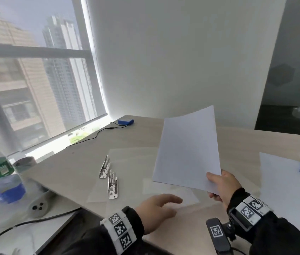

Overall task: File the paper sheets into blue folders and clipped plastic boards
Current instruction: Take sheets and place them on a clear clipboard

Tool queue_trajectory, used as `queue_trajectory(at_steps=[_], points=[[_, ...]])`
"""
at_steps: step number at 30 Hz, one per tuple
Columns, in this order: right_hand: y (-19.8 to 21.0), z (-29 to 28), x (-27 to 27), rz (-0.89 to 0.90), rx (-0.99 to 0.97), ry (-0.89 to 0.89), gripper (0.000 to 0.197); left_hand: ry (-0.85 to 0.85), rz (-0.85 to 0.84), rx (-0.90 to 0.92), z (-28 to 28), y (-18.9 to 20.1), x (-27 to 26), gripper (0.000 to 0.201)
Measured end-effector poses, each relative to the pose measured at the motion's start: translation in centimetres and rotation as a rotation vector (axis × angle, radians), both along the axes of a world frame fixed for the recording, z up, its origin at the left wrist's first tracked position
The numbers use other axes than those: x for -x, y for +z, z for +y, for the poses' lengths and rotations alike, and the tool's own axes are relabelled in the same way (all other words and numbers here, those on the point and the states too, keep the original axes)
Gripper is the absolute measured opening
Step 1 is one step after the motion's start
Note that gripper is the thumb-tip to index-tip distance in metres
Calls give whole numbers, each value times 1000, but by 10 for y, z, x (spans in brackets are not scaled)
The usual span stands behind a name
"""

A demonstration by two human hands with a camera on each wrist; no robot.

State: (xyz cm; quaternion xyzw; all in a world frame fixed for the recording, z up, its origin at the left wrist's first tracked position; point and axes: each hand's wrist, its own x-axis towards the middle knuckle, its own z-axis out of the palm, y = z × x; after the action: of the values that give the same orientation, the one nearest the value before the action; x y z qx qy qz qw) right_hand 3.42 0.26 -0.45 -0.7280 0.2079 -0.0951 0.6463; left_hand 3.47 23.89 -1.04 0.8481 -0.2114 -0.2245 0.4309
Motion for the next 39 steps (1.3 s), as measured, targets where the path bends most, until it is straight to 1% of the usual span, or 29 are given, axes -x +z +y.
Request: queue_trajectory(at_steps=[2, 4, 5, 7, 9, 11, 12, 14, 15, 17, 19, 20, 22, 25, 26, 29, 31, 33, 35, 36, 38, 39], points=[[-4, 4, -4, 30, 8, 3, 8, 176, -33, 112, 27, 2, -7, 27], [-7, 10, -8, 78, 35, 26, 6, 369, -129, 149, 56, 3, -21, 27], [-8, 14, -10, 104, 57, 50, 6, 462, -169, 152, 70, 4, -28, 29], [-7, 26, -15, 148, 105, 117, 6, 591, -208, 140, 95, 6, -43, 29], [-5, 42, -18, 186, 132, 197, 6, 654, -181, 86, 113, 1, -58, 35], [-5, 57, -20, 216, 129, 272, 4, 651, -105, 38, 122, -7, -70, 47], [-5, 64, -21, 226, 125, 302, 4, 648, -75, 7, 124, -10, -74, 50], [-7, 75, -22, 236, 122, 343, 7, 642, -49, -54, 127, -19, -82, 46], [-8, 78, -22, 238, 124, 358, 8, 640, -46, -63, 129, -25, -86, 52], [-9, 84, -24, 242, 136, 379, 8, 618, -36, -36, 135, -37, -93, 62], [-10, 88, -26, 244, 154, 392, 8, 615, -12, 9, 141, -47, -98, 63], [-10, 89, -26, 244, 164, 395, 8, 619, 3, 43, 141, -47, -97, 63], [-11, 94, -29, 242, 183, 401, 8, 611, 8, 91, 142, -49, -96, 56], [-12, 101, -32, 250, 176, 426, 8, 613, -10, 89, 133, -29, -78, 36], [-12, 103, -32, 261, 166, 439, 9, 619, -5, 86, 131, -24, -74, 35], [-10, 107, -31, 302, 139, 496, 19, 619, 12, 81, 134, -27, -76, 33], [-6, 104, -31, 315, 142, 527, 22, 579, 25, 86, 143, -48, -92, 42], [-1, 100, -31, 321, 186, 545, 23, 568, 36, 59, 153, -73, -111, 56], [3, 94, -32, 283, 205, 547, 20, 572, 51, 66, 159, -95, -126, 68], [4, 91, -33, 256, 213, 544, 17, 570, 53, 79, 162, -104, -133, 70], [2, 86, -35, 223, 251, 535, 16, 592, 54, 100, 158, -97, -129, 69], [-1, 83, -37, 216, 257, 530, 16, 603, 54, 121, 154, -84, -120, 68]])
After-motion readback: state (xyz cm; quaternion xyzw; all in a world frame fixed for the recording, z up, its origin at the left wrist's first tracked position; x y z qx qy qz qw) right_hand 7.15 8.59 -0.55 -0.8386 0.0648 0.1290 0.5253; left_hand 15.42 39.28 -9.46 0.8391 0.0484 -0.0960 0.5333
